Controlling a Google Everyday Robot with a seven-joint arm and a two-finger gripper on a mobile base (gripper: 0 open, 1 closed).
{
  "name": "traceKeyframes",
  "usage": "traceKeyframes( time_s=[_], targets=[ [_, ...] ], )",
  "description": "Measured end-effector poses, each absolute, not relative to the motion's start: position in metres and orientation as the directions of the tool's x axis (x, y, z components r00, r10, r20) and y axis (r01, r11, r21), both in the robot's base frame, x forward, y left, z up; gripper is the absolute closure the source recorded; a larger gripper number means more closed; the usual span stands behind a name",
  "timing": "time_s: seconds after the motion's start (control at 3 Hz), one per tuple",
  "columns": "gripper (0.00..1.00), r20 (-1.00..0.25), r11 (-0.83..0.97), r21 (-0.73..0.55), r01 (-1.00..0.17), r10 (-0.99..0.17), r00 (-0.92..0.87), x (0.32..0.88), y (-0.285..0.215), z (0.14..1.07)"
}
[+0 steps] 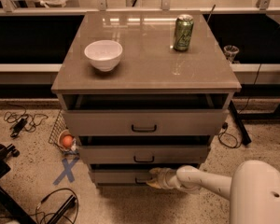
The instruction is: Open bottom drawer
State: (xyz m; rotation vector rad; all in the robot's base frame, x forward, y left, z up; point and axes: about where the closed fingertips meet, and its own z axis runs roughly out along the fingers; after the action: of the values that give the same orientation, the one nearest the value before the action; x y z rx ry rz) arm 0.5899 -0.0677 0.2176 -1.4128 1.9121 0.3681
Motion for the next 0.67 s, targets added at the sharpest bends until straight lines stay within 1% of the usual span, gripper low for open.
traceKeyframes(
  time_s=[0.67],
  targets=[
    [0.0, -0.692, 0.355, -0.178, -0.918, -0.708, -0.14, 0.588, -0.0633, 0.2158]
  ],
)
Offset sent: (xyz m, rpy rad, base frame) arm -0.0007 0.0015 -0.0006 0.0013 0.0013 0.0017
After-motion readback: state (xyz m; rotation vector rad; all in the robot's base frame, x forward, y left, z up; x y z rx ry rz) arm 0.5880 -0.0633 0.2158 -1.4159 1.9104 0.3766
